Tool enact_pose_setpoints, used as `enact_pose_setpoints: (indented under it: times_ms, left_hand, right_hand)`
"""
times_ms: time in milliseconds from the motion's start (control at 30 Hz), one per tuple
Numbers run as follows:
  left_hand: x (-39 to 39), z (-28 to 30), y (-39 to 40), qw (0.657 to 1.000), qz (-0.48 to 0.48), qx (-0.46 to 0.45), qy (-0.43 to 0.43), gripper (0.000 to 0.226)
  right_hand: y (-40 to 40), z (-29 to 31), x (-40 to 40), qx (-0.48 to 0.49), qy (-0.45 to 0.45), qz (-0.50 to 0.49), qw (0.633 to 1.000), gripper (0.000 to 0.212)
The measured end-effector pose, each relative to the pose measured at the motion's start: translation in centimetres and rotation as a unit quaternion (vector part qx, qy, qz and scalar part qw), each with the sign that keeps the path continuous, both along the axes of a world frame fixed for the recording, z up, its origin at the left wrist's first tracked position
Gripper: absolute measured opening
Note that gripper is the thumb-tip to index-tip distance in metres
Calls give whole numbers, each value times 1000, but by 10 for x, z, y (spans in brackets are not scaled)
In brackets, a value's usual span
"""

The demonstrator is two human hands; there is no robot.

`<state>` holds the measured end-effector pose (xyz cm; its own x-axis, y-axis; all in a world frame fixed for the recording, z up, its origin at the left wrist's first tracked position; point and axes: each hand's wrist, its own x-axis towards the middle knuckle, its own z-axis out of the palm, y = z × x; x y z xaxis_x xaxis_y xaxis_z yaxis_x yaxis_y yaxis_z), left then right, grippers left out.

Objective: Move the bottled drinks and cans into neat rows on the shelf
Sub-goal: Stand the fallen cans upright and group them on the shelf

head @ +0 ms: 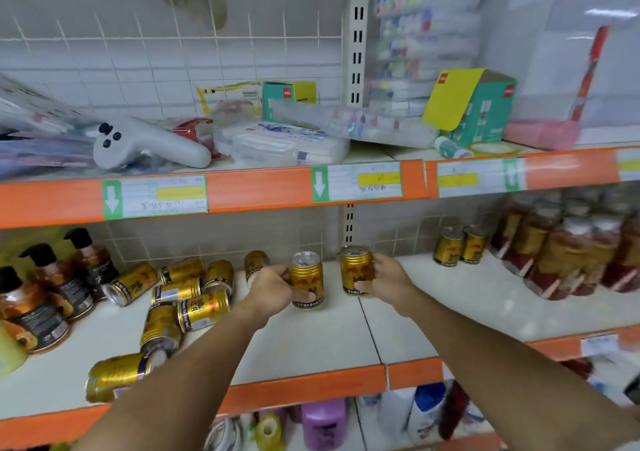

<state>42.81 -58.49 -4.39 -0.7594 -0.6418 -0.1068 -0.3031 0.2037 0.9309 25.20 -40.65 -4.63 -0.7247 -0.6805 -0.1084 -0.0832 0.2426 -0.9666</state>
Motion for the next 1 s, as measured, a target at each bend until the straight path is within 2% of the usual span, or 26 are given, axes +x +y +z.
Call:
enact_pose_setpoints:
  times_ms: [133,267,433,833,1000]
  left_hand:
    - [-23,4,23,1000,-30,5,3,57]
    - [-45,9,47,999,-48,4,7,54]
    - [-69,14,82,998,-56,12,16,67]
    - [-123,15,179,997,-69,12,30,54]
    - [-146,16,213,997,-75,21,25,59]
  right_hand:
    - [35,4,-11,-20,0,-20,1000,72]
    - [67,6,-25,-25,4,-35,999,71]
    - [109,7,-44,-26,6,-33,999,72]
    - [209,9,-92,-28,10,-49,998,67]
    - [245,8,-112,-19,16,-54,998,62]
